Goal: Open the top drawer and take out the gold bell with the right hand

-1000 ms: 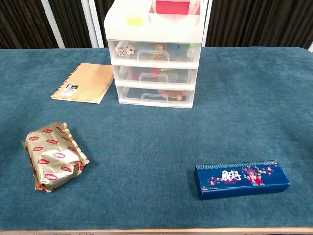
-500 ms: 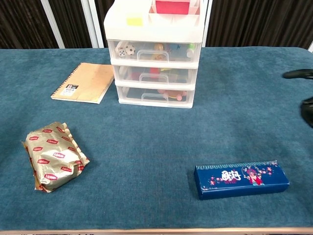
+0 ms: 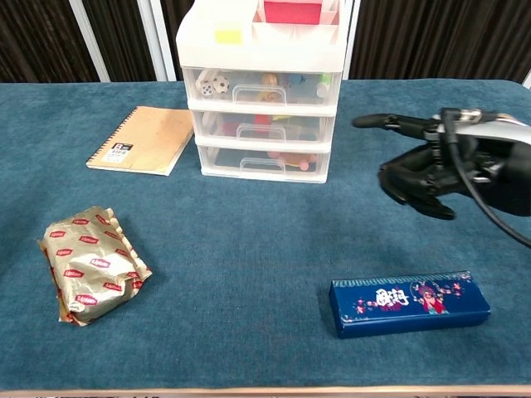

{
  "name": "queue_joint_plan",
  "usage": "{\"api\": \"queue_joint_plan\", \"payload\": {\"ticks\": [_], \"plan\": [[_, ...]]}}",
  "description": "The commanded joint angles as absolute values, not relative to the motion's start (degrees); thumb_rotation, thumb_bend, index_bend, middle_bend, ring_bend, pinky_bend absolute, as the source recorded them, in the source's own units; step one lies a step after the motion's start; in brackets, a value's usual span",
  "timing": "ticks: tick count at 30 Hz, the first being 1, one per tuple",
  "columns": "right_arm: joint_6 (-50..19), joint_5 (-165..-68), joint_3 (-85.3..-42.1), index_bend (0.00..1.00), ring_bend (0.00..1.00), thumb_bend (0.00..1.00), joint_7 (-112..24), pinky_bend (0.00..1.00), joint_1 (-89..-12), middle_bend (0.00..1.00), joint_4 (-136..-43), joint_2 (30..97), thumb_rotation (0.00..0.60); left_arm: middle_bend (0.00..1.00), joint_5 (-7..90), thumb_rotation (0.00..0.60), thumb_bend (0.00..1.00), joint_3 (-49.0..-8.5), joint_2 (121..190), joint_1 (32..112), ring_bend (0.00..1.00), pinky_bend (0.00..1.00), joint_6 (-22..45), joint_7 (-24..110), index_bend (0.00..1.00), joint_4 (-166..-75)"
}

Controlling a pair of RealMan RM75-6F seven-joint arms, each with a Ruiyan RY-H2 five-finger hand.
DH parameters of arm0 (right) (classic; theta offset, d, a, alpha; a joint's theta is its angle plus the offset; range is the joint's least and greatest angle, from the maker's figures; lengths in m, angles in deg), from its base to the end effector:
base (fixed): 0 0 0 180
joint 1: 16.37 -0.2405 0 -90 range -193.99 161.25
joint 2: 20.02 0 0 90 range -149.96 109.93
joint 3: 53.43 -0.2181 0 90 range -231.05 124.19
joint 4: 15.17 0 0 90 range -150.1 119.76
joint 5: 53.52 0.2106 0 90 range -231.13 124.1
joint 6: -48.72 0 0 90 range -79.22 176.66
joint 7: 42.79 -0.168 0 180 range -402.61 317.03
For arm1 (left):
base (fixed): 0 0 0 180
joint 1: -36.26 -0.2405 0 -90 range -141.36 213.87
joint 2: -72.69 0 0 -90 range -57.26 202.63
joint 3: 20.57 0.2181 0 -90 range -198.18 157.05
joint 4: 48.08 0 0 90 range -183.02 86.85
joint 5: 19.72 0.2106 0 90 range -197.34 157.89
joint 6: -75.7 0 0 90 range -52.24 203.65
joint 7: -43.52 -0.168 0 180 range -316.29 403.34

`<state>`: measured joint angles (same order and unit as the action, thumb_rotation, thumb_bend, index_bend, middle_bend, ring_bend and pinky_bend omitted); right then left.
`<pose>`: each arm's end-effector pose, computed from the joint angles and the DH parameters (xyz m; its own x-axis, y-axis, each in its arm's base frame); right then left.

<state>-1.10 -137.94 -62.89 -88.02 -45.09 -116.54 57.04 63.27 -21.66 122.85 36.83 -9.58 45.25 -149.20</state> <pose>-0.1146 -0.2656 -0.0046 -0.4822 -0.6241 0.6148 -0.7999 0.0276 -0.5995 -0.2895 0.1733 0.1957 0.4450 0.0551 0.8938 0.8869 0.1114 -0.4484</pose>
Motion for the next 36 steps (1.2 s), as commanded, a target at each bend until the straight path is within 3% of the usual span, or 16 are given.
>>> {"api": "queue_joint_plan", "payload": {"ticks": [1, 22, 36], "plan": [[-0.33, -135.61, -64.88, 0.0, 0.82, 0.65, -87.56, 0.86, -47.28, 0.71, -114.77, 60.23, 0.6, 0.0, 63.17, 0.6, 0.24, -21.66, 122.82, 36.86, 0.01, 0.0, -9.47, 45.33, 0.11, -149.18], [6.83, -123.29, -70.24, 0.0, 0.84, 0.69, -80.22, 0.86, -57.39, 0.72, -103.92, 72.93, 0.6, 0.0, 62.28, 0.6, 0.25, -21.95, 122.47, 37.17, 0.01, 0.0, -8.5, 47.5, 0.11, -148.56], [5.16, -115.18, -74.34, 0.0, 0.84, 0.7, -76.85, 0.86, -59.2, 0.74, -102.15, 76.92, 0.6, 0.0, 62.18, 0.6, 0.24, -21.98, 122.12, 37.06, 0.01, 0.0, -8.55, 48.39, 0.11, -148.66]]}}
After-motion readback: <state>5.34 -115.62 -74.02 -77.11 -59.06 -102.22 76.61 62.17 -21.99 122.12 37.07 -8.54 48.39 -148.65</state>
